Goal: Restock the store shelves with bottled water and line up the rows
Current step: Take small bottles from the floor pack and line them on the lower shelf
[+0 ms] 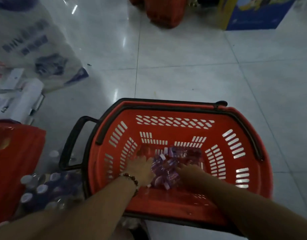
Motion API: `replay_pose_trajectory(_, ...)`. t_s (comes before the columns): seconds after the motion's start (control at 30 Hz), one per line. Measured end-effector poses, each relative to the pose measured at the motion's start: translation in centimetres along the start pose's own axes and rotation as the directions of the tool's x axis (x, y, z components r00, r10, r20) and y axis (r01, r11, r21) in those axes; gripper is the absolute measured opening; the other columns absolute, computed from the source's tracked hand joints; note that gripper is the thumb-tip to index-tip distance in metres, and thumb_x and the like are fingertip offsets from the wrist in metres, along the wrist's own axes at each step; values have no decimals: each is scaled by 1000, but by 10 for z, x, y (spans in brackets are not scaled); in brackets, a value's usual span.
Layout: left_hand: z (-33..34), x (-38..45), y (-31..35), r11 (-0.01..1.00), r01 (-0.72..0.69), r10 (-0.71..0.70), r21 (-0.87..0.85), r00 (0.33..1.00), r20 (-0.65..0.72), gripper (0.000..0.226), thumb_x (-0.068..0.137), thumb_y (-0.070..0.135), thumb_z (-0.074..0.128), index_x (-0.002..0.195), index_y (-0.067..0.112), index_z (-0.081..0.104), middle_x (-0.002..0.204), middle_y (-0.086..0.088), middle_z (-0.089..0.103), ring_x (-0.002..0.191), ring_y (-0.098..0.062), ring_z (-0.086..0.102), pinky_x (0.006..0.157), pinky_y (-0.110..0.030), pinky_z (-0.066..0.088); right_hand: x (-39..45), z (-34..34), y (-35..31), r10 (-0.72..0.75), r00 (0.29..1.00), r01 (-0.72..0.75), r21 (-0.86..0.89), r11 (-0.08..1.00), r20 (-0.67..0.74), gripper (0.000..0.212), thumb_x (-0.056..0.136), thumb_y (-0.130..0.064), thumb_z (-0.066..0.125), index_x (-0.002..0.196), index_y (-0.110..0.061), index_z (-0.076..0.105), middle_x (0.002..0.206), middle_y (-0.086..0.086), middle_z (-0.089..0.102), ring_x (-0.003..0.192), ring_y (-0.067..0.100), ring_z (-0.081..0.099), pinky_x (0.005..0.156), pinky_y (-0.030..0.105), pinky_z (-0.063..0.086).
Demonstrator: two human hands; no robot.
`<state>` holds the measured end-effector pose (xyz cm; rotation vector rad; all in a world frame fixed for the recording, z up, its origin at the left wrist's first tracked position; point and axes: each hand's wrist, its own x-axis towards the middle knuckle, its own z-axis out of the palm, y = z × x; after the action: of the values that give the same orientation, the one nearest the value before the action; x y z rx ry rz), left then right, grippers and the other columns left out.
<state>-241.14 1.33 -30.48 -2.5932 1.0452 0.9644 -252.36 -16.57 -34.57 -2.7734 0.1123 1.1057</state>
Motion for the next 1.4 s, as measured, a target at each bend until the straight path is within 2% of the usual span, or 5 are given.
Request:
replay_pose_trajectory(0.27,53,76,-8,984,59,-103,170,960,262,72,95,36,62,153,10,30,144,-10,52,128,-29,55,102,-44,48,59,37,6,-116,992,126,-207,970,58,57,98,-25,53,150,-13,32,149,15,42,128,33,51,100,47,45)
replay_pose_trajectory(0.53,69,108,-38,974,176,-160,-145,980,117,46,93,29,66,134,15,50,118,-7,69,102,-25,69,86,-40,59,75,45,1,-123,992,126,-303,945,30,55,100,-16,47,150,-5,28,147,19,41,129,35,47,100,45,41)
replay_pose_trajectory(0.8,24,82,-38,851,232,-80,-471,944,321,34,94,40,58,115,14,65,106,-3,67,93,-22,63,73,-27,45,55,33,6,-179,981,186,-102,977,75,54,99,-23,53,149,-11,35,151,16,43,124,32,55,94,39,48)
replay_pose_trajectory(1.07,-58,-14,-51,302,376,52,-876,911,409,17,96,27,60,93,11,65,70,-1,70,57,-11,65,61,-23,51,15,12,11,-175,978,204,335,920,-113,85,78,-69,56,148,-23,40,133,-9,58,118,8,57,92,16,36)
replay_pose_trajectory(1.4,-119,-227,-127,-329,-91,-31,-940,996,-86,26,83,15,53,95,7,75,88,-12,70,70,-22,69,63,-32,60,-62,-113,-107,10,863,482,828,288,-505,38,77,-19,84,104,-17,57,96,6,72,90,21,72,76,38,59)
